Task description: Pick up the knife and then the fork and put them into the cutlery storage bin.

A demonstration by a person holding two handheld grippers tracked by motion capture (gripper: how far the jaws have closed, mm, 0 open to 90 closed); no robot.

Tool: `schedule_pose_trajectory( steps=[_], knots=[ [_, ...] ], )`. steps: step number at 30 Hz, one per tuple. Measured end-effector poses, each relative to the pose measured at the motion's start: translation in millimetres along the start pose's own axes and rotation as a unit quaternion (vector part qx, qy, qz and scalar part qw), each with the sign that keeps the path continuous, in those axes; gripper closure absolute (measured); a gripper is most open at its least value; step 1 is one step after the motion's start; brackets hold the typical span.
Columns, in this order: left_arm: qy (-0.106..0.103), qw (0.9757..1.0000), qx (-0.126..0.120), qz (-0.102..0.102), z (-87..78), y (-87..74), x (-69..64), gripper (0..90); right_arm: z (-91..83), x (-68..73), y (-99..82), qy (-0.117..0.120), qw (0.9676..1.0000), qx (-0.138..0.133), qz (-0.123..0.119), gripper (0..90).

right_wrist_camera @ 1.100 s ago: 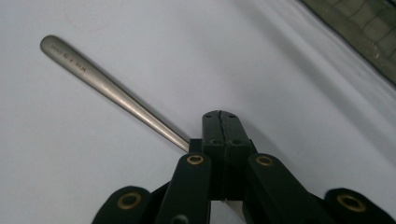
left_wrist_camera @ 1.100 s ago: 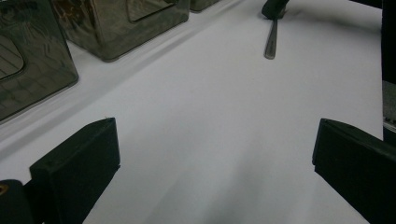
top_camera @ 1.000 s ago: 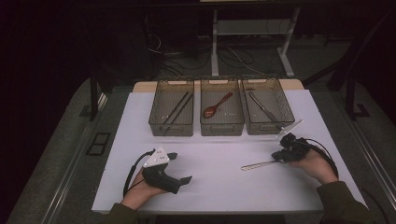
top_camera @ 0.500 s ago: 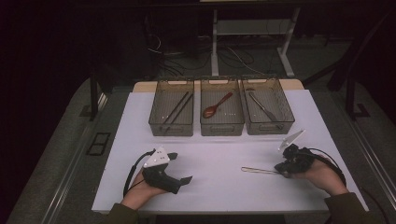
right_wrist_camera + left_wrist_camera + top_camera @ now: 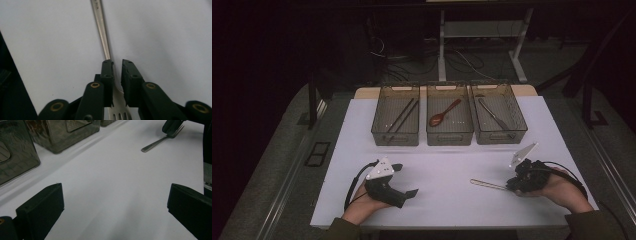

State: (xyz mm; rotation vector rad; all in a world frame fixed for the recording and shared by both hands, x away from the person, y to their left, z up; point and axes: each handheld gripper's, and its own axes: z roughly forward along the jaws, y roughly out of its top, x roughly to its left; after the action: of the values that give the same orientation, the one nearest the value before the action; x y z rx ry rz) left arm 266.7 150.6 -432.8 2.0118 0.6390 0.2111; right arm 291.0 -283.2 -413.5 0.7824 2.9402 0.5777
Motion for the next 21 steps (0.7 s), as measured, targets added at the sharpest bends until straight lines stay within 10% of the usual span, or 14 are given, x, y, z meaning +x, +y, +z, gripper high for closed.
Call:
schedule_pose_trajectory(
  steps=[21],
  knots=[
    [-0.002, 0.9999, 0.012, 0.01, 2.6, -1.0, -1.7, 0.0, 17.1, 12.3, 24.1, -0.017, 0.9918, 0.101, -0.076, 82.9]
  ],
)
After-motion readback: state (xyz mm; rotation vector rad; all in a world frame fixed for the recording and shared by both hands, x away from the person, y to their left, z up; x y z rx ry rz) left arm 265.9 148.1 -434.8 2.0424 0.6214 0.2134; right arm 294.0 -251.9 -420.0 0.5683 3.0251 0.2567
